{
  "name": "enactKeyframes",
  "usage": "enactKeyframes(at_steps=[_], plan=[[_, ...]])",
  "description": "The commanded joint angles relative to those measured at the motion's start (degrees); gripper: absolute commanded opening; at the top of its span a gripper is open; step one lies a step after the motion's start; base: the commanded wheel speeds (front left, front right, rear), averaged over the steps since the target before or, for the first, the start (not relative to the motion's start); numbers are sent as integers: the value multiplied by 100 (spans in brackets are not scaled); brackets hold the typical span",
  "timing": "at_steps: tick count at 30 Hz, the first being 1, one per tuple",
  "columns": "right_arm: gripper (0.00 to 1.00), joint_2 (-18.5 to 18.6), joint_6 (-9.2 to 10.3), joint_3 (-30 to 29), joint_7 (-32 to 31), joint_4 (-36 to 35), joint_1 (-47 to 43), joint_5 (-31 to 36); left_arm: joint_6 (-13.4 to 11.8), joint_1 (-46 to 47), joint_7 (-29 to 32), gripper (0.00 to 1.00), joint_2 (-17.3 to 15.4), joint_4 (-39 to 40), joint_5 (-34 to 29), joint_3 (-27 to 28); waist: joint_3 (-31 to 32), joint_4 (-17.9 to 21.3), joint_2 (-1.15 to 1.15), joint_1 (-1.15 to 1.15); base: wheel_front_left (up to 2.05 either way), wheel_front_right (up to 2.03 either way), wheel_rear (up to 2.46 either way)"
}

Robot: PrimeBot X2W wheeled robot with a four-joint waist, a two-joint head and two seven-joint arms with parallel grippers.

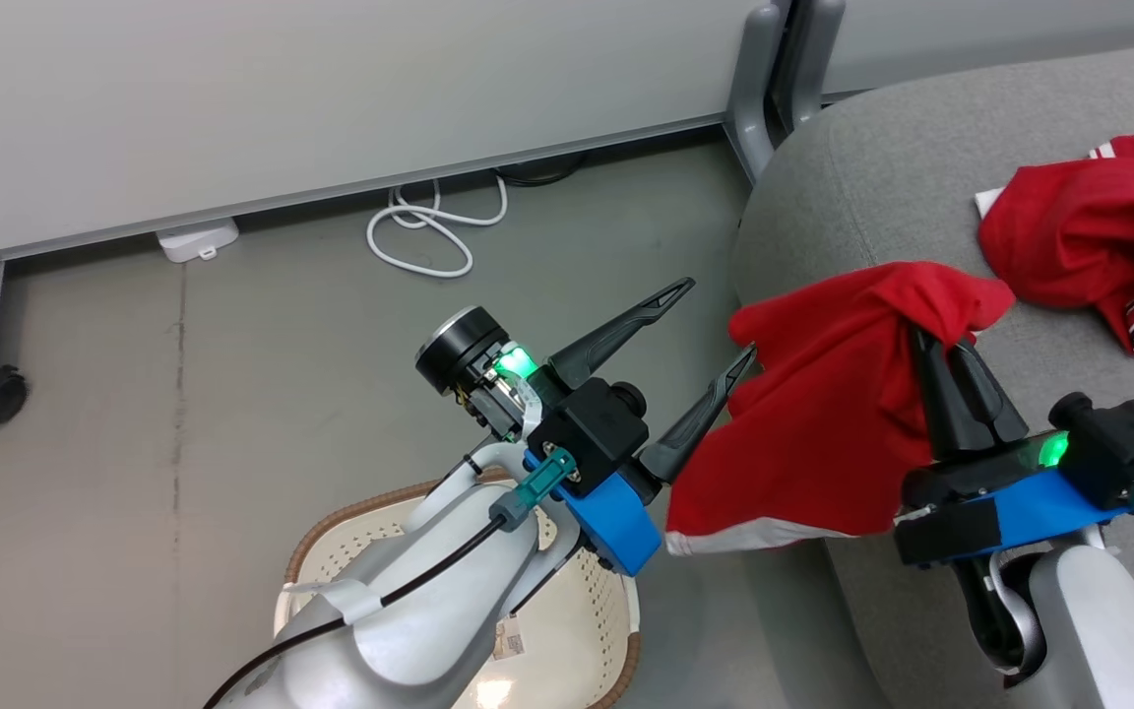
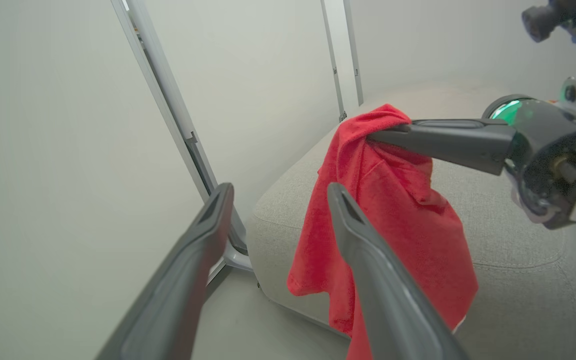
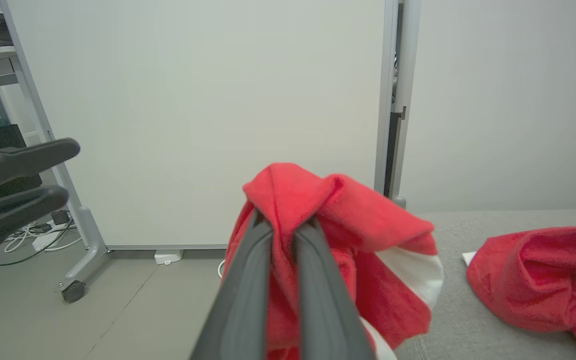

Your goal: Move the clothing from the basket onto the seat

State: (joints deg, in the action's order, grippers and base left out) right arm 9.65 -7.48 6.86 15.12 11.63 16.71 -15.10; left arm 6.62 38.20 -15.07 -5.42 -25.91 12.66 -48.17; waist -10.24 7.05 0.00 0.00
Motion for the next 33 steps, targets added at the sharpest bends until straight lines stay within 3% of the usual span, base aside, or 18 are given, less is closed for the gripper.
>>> enactKeyframes(at_steps=[1,10,19,26,33], plan=[[0,-17,-3,-80,3,-53,-57,56,27,85,-15,100,-25,-8,-3,3,-97,128,0,0,0,0,0],[0,-43,-3,-593,2,-172,-221,131,33,165,-15,100,-22,-42,-16,-96,-270,475,0,0,0,0,0],[0,-131,-3,-786,2,-283,-229,217,48,195,-15,100,-7,-48,-12,-159,-368,571,0,0,0,0,0],[0,-56,-3,-1042,3,-458,332,319,49,271,-15,100,-26,-1,-24,-128,-544,496,0,0,0,0,0],[0,271,-2,-1609,2,-567,1476,436,44,445,-15,100,-64,10,-90,-141,-985,406,0,0,0,0,0]])
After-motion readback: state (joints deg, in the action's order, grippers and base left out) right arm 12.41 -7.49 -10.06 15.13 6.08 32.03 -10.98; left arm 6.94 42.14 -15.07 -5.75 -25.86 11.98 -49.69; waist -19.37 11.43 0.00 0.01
